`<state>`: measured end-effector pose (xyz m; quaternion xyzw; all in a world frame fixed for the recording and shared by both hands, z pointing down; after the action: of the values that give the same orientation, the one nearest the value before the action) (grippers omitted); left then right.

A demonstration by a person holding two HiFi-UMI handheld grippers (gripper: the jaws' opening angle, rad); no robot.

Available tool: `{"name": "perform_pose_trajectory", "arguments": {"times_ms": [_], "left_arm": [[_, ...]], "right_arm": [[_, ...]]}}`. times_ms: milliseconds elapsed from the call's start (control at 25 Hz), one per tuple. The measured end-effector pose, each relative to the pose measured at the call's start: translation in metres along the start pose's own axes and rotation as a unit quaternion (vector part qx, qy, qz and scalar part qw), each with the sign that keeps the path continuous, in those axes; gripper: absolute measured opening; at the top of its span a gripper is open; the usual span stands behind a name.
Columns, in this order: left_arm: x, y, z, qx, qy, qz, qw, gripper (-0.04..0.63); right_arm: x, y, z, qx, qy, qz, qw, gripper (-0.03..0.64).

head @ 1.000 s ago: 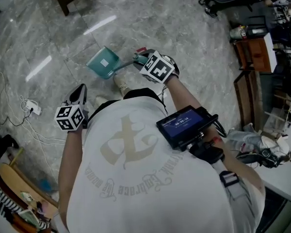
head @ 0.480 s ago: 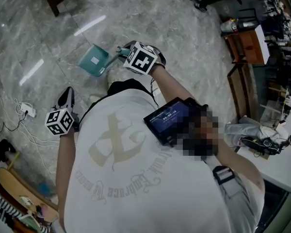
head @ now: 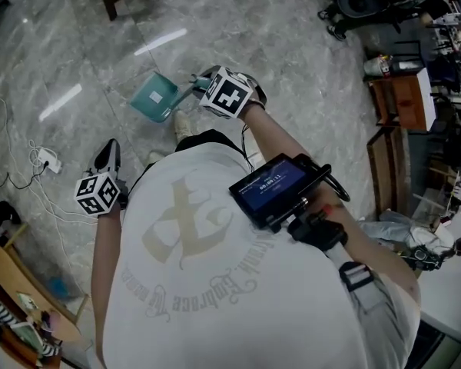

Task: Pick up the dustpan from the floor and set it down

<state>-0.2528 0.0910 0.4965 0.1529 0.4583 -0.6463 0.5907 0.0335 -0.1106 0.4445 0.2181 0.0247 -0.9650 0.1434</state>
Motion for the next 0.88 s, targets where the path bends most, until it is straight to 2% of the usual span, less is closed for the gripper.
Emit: {"name": "perform_pose_trajectory", "arguments": {"times_ms": [360,640,880], "left_arm": [[0.011,-0.005,0.007,0.038,0.0,-0.015,0.9992,0.012],[0.037,-0.006,0.035,0.058,-0.003,-0.023,0.9981,0.012],[0.037,0.001,0.027,0.076,0.004,-0.027,0.9968,0.012]], "right_arm": [[0.016,0.028,0.034,0.026,0.0,-0.012,1.0,0.094],[0.015,0.074,0.068,0.036,-0.012,-0.013,0.999,0.094],[0.005,0.079,0.086,0.023,-0.031,-0.025,0.999,0.094]]}}
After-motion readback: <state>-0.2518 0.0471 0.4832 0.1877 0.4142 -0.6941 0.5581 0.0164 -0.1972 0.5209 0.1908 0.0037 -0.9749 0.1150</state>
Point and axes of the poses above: the fingertips, and each gripper's own axes: z forward along the fingers, y to its right, x out of its top, the point moved 10 cm from there along -z, backward along the fingers, and after that the axes turned 2 degrees about z, right-handed, at the moved point
